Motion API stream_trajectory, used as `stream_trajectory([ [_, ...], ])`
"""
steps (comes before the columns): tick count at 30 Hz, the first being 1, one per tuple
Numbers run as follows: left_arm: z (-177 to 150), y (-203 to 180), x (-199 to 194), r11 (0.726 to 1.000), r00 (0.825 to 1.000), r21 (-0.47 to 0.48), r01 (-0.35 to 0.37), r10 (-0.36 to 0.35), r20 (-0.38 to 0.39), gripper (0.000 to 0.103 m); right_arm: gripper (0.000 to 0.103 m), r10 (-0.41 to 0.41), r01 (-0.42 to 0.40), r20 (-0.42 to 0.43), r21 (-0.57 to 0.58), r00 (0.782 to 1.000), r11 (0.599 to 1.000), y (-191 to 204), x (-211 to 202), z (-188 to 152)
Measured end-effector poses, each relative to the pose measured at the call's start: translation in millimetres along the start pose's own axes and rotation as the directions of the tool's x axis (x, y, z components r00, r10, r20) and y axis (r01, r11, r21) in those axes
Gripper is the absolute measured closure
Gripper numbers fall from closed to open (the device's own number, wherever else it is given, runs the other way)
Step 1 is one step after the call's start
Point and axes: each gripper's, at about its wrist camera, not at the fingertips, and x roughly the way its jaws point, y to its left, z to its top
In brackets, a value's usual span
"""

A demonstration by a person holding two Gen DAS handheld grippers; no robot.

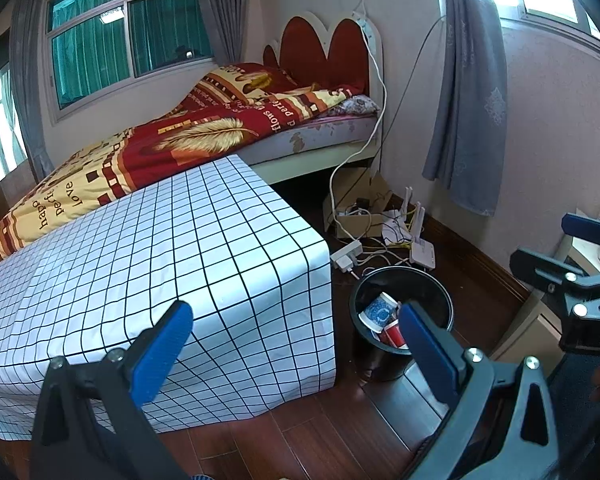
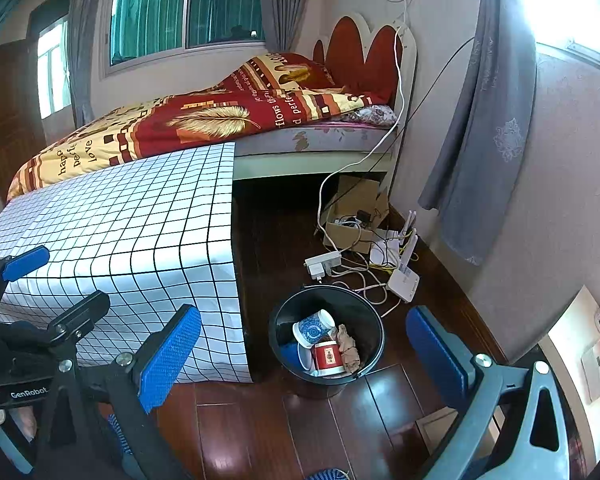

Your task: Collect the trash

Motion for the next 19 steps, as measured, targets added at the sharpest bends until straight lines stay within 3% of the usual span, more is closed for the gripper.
stream_trajectory([
  [19,-1,14,6,1.0,1.0,-0.02,0.022,-0.022,-0.021,0.0,0.0,0.001,-0.001,-0.007,0.0,1.0,1.0,-2,2,-2],
])
